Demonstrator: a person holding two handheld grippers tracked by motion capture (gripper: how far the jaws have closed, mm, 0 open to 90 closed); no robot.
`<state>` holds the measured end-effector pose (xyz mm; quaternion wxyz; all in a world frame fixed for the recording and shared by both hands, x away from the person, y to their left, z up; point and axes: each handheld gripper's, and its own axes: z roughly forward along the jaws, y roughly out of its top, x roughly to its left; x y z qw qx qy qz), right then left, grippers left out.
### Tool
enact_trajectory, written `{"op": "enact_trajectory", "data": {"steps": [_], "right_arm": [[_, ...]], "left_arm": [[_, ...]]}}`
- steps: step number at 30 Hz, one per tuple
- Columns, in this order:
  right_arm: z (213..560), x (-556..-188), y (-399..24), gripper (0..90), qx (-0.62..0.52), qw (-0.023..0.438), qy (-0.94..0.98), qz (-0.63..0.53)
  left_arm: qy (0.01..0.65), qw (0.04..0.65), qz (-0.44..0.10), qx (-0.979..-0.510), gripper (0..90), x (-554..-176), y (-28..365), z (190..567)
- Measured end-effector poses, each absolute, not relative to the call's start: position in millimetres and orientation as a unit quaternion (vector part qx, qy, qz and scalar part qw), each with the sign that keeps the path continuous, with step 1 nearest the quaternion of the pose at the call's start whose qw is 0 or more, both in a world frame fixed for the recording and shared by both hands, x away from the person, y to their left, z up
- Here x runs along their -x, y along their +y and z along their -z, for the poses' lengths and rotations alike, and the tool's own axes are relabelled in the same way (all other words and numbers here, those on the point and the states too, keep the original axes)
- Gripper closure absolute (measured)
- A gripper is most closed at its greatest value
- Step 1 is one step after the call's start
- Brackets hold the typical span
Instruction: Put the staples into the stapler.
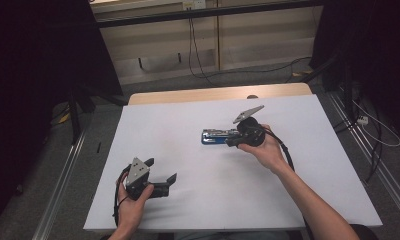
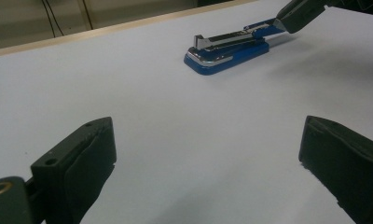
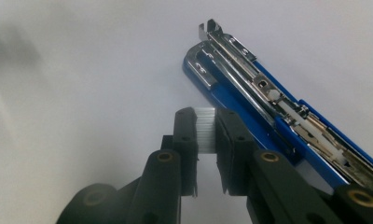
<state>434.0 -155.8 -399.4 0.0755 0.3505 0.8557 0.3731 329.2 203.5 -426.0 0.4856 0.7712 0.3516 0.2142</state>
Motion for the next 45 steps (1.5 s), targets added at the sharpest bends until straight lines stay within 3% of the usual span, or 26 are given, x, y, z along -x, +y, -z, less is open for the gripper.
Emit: {"op": "enact_trajectory", "data": {"steps": [29,45], "right_arm": [[392.2,-461.7,-144.5,79.3,-0.341,0.123,0.848,-0.386],[390.4,-473.7,-137.3,79.3,-0.348,0.115,0.841,-0.397]], "left_arm": [[0.353,0.490,-0.204,-0.771,3.7,-329.6,203.3,426.9],[0.353,0.490,-0.204,-0.771,3.7,-329.5,203.5,426.9]]}}
